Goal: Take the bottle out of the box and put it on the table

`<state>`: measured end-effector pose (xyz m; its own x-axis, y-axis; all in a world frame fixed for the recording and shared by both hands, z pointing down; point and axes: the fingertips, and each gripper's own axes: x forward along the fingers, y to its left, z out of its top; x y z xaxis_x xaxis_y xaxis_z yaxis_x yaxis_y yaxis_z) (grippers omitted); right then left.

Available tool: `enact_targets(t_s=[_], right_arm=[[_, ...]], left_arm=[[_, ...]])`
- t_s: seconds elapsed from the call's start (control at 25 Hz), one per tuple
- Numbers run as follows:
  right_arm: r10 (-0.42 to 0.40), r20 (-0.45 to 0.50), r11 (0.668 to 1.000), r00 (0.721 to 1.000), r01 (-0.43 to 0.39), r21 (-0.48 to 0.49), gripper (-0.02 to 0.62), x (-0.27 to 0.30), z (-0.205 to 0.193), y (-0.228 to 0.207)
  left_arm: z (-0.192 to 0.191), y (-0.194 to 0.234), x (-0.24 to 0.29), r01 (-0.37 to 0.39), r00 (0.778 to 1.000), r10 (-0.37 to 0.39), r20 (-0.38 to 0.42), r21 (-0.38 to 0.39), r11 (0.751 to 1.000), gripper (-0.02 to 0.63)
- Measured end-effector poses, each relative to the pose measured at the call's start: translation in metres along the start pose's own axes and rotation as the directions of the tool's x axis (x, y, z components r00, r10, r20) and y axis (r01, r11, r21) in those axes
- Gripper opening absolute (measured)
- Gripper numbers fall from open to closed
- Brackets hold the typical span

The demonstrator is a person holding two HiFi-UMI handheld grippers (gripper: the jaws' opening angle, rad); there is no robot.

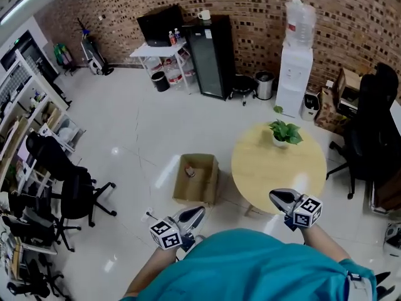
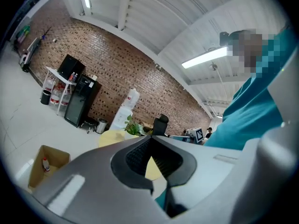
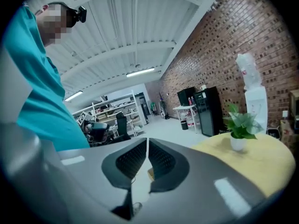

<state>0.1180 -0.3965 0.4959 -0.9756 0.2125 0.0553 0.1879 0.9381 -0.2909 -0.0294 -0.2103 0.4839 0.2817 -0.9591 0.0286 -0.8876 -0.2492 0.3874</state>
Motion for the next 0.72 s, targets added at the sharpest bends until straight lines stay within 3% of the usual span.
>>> enact_targets(t_s=[0.16, 0.24, 0.36, 0.48, 0.72], right_arm=[[0.018, -0.037, 1.0, 0.999, -0.018, 0.002, 0.015, 0.073, 0.042, 0.015], [0.033, -0.044, 0.999, 0.998, -0.034, -0.018, 0.015, 0.108, 0.021, 0.005], [0.05, -0.057, 0.997, 0.997, -0.053, -0.051, 0.018, 0.161, -0.045, 0.0], [0.074, -0.079, 0.993, 0.994, -0.081, -0.081, 0.027, 0.221, -0.092, 0.009], [0.132, -0.162, 0.986, 0.978, -0.147, -0.081, 0.046, 0.347, -0.081, 0.034]], left_arm=[[0.049, 0.04, -0.039, -0.021, 0.999, 0.021, 0.032, -0.016, 1.0, 0.0], [0.03, 0.076, -0.053, -0.033, 0.998, 0.032, 0.055, 0.012, 0.999, 0.0], [-0.029, 0.133, -0.092, -0.062, 0.995, 0.057, 0.078, 0.057, 0.996, 0.0], [-0.07, 0.188, -0.14, -0.093, 0.992, 0.087, 0.091, 0.059, 0.994, 0.0], [-0.041, 0.269, -0.206, -0.143, 0.985, 0.14, 0.104, 0.02, 0.99, 0.0]])
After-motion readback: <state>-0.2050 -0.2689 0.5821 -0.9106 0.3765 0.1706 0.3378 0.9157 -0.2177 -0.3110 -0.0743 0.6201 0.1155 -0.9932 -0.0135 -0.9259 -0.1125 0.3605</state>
